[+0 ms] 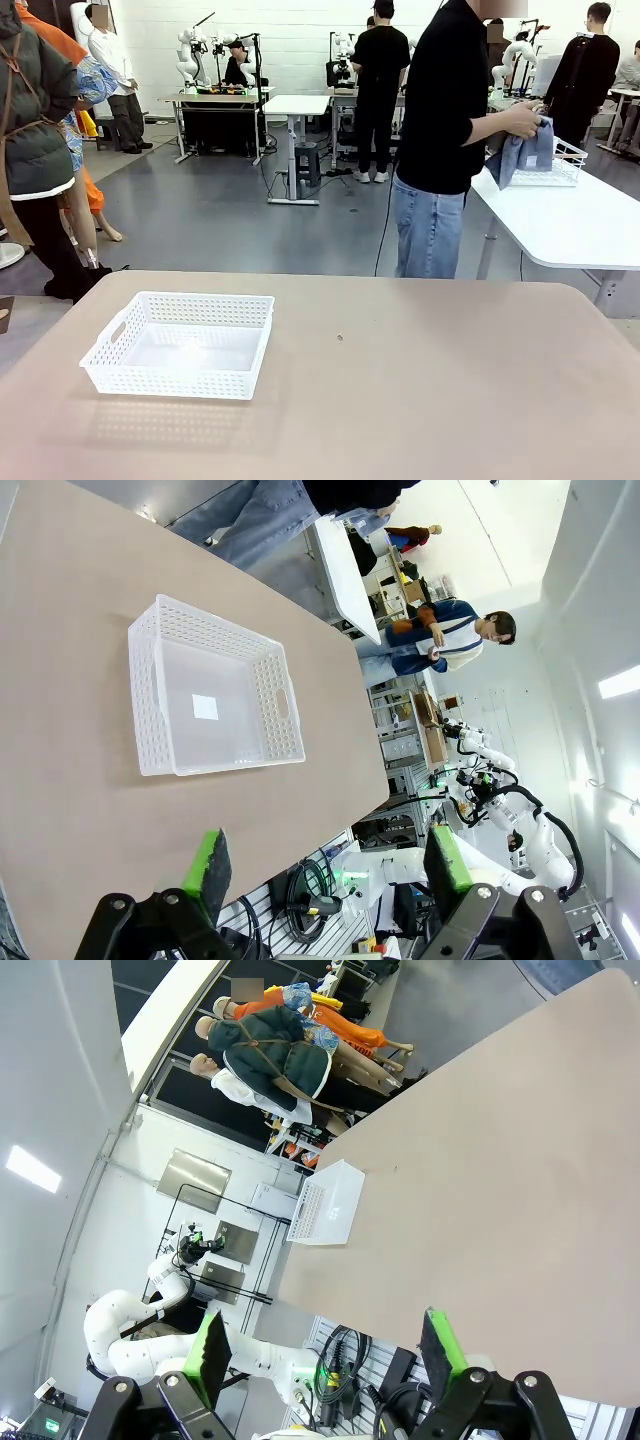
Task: Clean and organize the cups into the basket.
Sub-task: Pick up the Organizing basket and move it to the center of the table, then pick up the Reusable plastic cup from the right side of the table and place it inside the Organizing basket.
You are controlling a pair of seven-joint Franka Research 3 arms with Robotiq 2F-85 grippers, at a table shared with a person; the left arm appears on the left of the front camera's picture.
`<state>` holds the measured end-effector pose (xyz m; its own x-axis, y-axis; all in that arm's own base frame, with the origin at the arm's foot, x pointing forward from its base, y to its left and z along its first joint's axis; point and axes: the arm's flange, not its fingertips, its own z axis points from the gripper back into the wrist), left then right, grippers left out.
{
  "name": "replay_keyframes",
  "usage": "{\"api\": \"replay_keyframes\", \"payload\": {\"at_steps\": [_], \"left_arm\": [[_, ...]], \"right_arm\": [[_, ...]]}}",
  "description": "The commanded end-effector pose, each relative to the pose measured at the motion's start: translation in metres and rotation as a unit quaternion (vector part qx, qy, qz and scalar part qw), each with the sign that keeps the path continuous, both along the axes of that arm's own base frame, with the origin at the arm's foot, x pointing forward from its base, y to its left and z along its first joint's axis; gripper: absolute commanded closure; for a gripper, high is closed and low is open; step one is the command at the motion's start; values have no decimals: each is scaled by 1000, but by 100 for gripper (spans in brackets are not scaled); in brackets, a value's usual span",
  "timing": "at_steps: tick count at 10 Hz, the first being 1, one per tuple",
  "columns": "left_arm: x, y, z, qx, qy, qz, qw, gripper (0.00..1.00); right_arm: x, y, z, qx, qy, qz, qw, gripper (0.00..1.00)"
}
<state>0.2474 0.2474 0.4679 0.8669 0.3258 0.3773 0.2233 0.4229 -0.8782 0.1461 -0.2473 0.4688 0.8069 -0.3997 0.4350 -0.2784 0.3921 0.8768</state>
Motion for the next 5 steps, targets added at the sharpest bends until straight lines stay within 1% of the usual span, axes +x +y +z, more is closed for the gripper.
{"api": "replay_keyframes", "payload": {"at_steps": [1,5], "left_arm": [[-1,2,1,-6,-2,1,1000,0],[-1,2,1,-6,-2,1,1000,0]], "right_arm": [[0,2,-3,7,-13,0,1000,0],[0,2,-3,7,-13,0,1000,0]]}}
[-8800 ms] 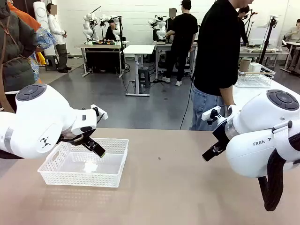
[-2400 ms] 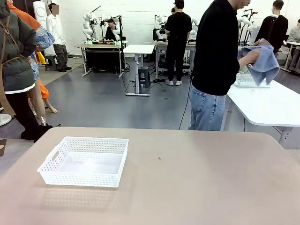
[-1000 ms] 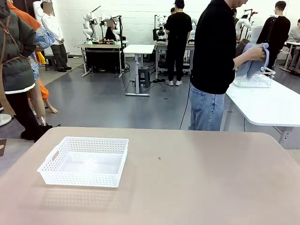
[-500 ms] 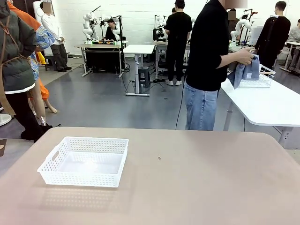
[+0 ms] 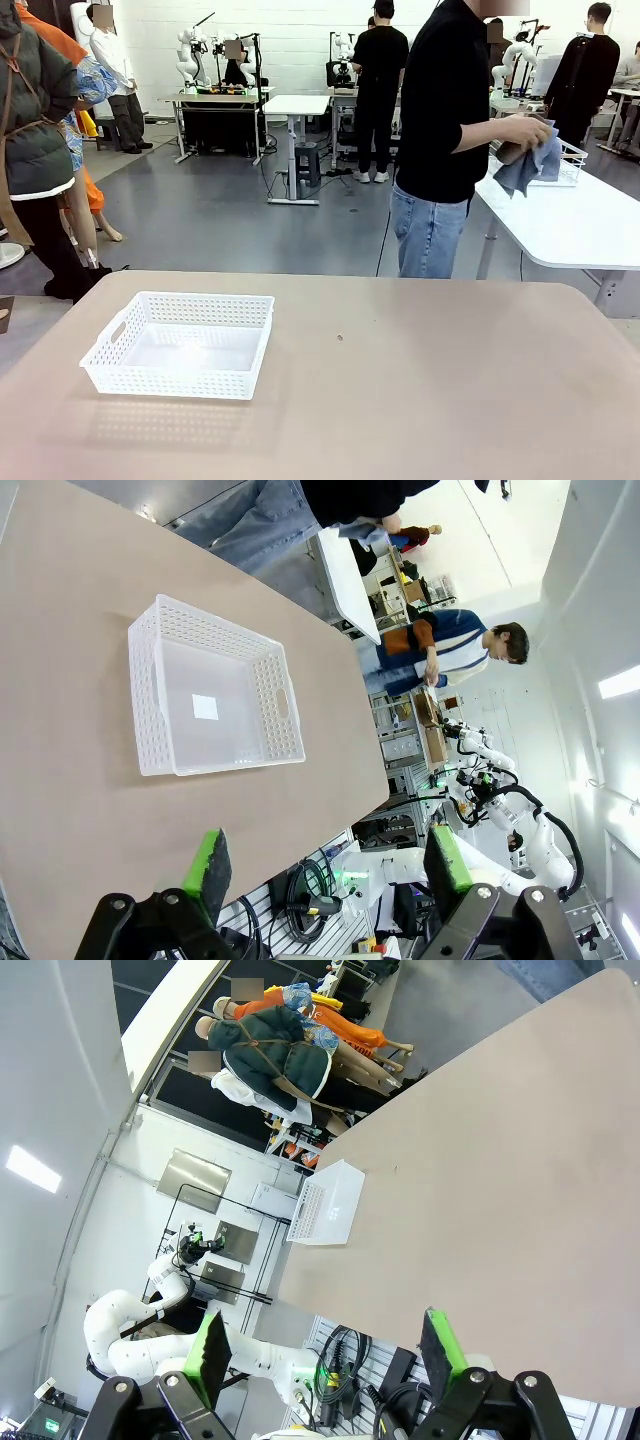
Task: Clean and organize the cups into the basket.
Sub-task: Pick up the Organizing basket and move it to the center of the table, then pick up the Reusable plastic cup from the right side of the table and place it inside the Organizing basket.
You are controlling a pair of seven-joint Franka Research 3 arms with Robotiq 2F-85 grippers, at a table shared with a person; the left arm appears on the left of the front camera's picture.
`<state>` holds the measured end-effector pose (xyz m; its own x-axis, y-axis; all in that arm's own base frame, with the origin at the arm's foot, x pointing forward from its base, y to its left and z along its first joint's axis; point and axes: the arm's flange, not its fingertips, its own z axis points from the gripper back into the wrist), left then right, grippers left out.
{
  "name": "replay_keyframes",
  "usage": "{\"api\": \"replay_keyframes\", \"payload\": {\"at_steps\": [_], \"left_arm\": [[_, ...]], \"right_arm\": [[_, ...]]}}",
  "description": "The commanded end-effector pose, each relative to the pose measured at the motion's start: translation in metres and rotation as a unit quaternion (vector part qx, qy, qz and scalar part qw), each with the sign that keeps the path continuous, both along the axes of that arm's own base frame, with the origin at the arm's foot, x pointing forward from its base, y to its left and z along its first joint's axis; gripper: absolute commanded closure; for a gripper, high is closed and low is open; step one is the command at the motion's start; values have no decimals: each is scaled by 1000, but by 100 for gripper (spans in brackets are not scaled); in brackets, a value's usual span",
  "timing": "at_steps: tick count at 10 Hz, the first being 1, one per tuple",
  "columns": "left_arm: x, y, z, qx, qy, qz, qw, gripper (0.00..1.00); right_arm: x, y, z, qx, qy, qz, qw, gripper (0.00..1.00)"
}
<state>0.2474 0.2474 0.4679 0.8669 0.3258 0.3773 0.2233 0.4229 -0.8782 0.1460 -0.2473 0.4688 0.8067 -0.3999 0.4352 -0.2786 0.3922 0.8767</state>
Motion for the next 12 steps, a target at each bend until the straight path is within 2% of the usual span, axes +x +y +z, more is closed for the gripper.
{"api": "replay_keyframes", "payload": {"at_steps": [1,8,9,10,11,12], "left_arm": [[-1,2,1,-6,-2,1,1000,0],[-1,2,1,-6,-2,1,1000,0],[0,0,0,0,0,0,1000,0],[5,-21,-3,89,-8,4,996,0],[7,-40,0,175,-34,2,984,0],[9,-63,7,230,-44,-5,972,0]], "right_arm": [[0,2,-3,7,-13,0,1000,0],[0,2,-3,7,-13,0,1000,0],[0,0,0,0,0,0,1000,0],[13,32,-18,-96,-14,73,993,0],[23,62,-29,-168,-40,122,977,0],[34,87,-38,-242,-88,145,955,0]]}}
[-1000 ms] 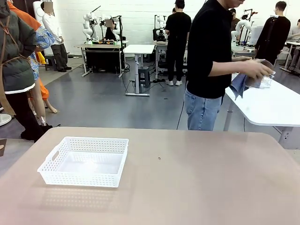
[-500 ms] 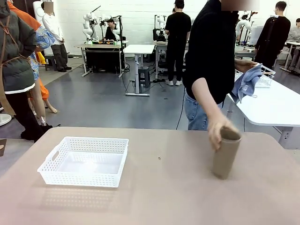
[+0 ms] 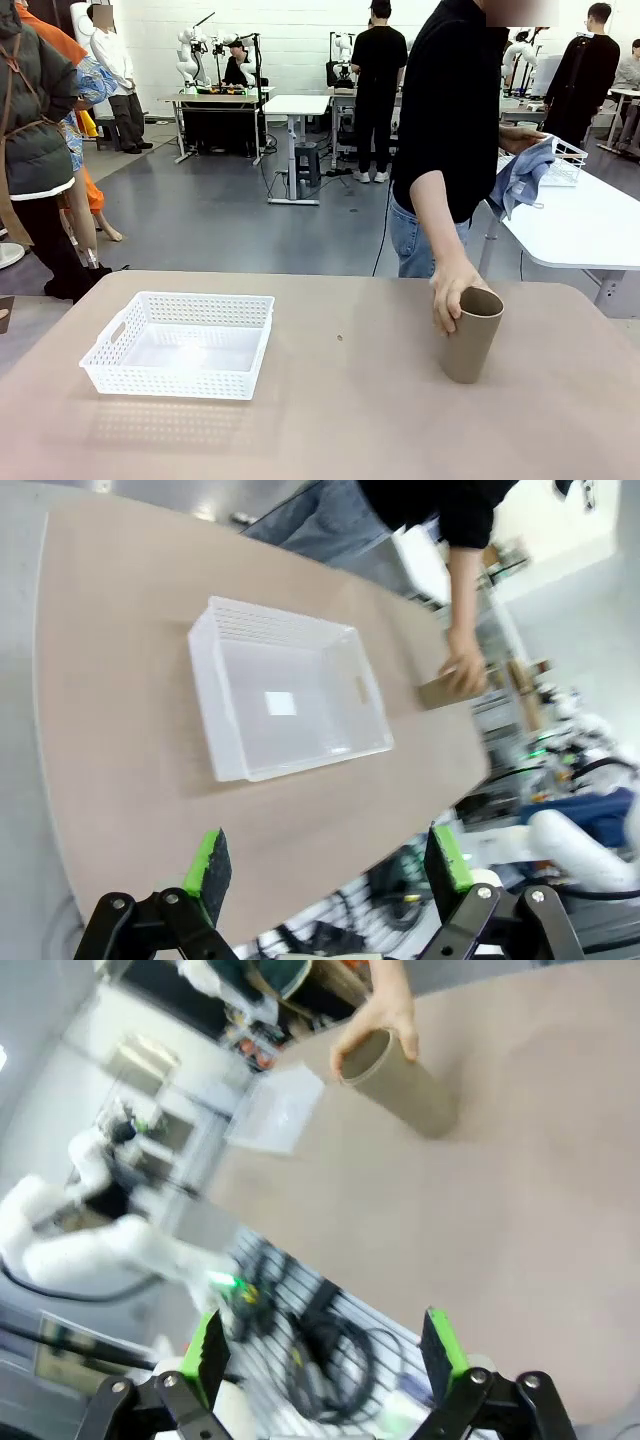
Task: Clean and organize the cups into the basket.
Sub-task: Pick up the Organizing basket and move it to the center of the table, then pick up the Reusable plastic cup from the right side of the table and place it inside the Organizing basket.
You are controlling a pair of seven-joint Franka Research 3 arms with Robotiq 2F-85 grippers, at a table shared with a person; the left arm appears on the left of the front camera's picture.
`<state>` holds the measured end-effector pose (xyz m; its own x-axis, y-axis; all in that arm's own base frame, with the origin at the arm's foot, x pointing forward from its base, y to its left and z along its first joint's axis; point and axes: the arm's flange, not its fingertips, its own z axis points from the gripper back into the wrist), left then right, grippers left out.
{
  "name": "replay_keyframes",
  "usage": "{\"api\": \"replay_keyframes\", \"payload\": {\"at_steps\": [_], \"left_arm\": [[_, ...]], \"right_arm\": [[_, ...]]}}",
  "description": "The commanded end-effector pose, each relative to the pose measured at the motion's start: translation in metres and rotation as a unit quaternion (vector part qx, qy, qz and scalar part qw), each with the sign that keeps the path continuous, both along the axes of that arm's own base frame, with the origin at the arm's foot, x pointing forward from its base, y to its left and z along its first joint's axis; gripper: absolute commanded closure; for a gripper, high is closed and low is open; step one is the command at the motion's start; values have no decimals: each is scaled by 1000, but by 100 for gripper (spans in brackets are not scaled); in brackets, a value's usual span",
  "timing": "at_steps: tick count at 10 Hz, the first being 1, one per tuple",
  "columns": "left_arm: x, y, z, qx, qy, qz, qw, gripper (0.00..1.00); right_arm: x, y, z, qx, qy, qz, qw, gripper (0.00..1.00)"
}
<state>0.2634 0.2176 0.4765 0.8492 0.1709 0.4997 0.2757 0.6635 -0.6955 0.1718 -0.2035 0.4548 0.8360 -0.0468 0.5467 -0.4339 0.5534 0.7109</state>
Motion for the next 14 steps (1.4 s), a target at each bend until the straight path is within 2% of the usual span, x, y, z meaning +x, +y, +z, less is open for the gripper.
{"api": "replay_keyframes", "payload": {"at_steps": [1,3,4,5,7,9,10,11,12,13,14], "left_arm": [[-6,-56,2,133,-21,-10,991,0],[7,-104,-4,257,19,-33,966,0],[15,-125,-10,304,48,-35,951,0],[25,-144,-16,334,78,-33,939,0],[51,-176,-25,366,138,-47,919,0],[74,-190,-41,391,181,-51,901,0],[81,-195,-50,415,178,-37,891,0],[83,-197,-56,427,170,-25,888,0],[78,-195,-55,419,164,-24,893,0],[87,-202,-46,401,171,-48,899,0],[87,-202,-46,401,171,-48,899,0]], "right_arm": [[25,59,-34,-146,-102,67,982,0],[51,98,-58,-215,-168,140,952,0],[59,116,-68,-223,-181,162,944,0],[69,131,-80,-211,-178,177,945,0],[89,148,-105,-164,-136,202,956,0],[93,155,-120,-144,-107,215,960,0],[86,155,-116,-136,-97,223,960,0],[157,110,-69,-145,-106,222,959,0],[157,110,-69,-145,-106,222,959,0],[157,110,-69,-145,-106,222,959,0],[157,110,-69,-145,-106,222,959,0]]}}
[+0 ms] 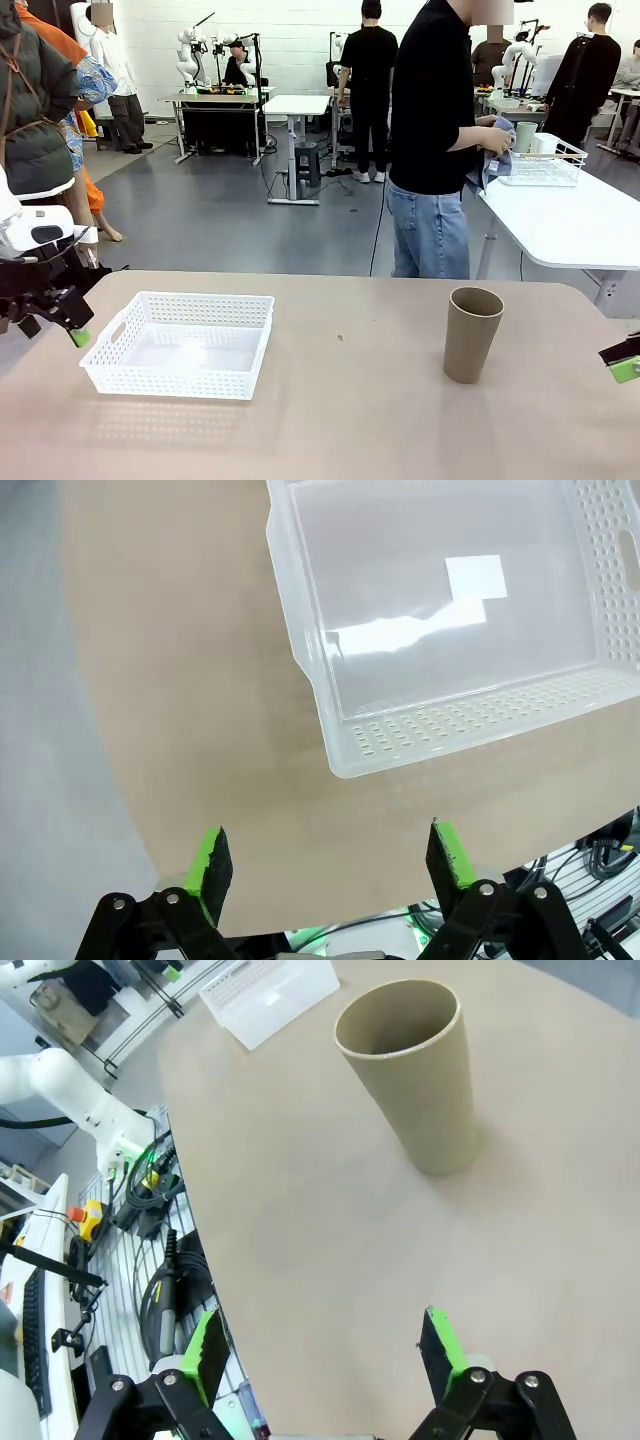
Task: Clean and organize the cups into the basket.
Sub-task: Pick up the Organizing basket and move it to the center of the table, then pick up the Reusable plastic cup from the right side of the table and place it inside the Organizing basket.
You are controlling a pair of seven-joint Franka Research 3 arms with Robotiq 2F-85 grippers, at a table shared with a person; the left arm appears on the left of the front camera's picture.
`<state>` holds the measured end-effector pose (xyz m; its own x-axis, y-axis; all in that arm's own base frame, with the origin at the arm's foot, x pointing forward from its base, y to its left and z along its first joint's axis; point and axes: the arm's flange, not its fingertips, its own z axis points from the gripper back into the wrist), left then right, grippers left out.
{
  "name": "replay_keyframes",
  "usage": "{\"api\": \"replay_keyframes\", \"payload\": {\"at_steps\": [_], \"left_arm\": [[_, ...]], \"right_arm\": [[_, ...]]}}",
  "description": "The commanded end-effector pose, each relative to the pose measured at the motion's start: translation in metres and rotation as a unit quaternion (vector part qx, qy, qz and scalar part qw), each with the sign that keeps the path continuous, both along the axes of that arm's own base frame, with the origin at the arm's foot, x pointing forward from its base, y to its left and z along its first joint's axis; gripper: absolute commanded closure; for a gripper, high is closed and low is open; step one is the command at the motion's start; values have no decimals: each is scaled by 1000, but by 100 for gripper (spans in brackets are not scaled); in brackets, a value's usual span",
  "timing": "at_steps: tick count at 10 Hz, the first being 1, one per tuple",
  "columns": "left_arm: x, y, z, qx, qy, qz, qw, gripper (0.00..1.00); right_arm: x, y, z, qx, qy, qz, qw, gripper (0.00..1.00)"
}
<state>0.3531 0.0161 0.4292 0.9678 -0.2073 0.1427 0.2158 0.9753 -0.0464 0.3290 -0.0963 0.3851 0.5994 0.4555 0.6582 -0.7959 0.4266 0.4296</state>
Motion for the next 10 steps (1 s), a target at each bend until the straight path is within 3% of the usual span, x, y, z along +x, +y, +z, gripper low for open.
{"api": "replay_keyframes", "payload": {"at_steps": [1,6,8,9,10], "left_arm": [[-3,-1,2,-6,5,-2,1000,0],[-1,0,-1,-1,3,-1,1000,0],[5,-13,-7,1,21,15,1000,0],[8,-17,-9,-3,0,32,999,0],[9,-21,-13,-4,-2,27,1000,0]], "right_arm": [[0,3,1,-12,4,-4,1000,0],[1,1,2,-1,-6,0,1000,0],[34,16,-15,74,-78,122,987,0],[49,20,-30,78,-120,154,978,0],[60,22,-45,99,-131,173,971,0]]}}
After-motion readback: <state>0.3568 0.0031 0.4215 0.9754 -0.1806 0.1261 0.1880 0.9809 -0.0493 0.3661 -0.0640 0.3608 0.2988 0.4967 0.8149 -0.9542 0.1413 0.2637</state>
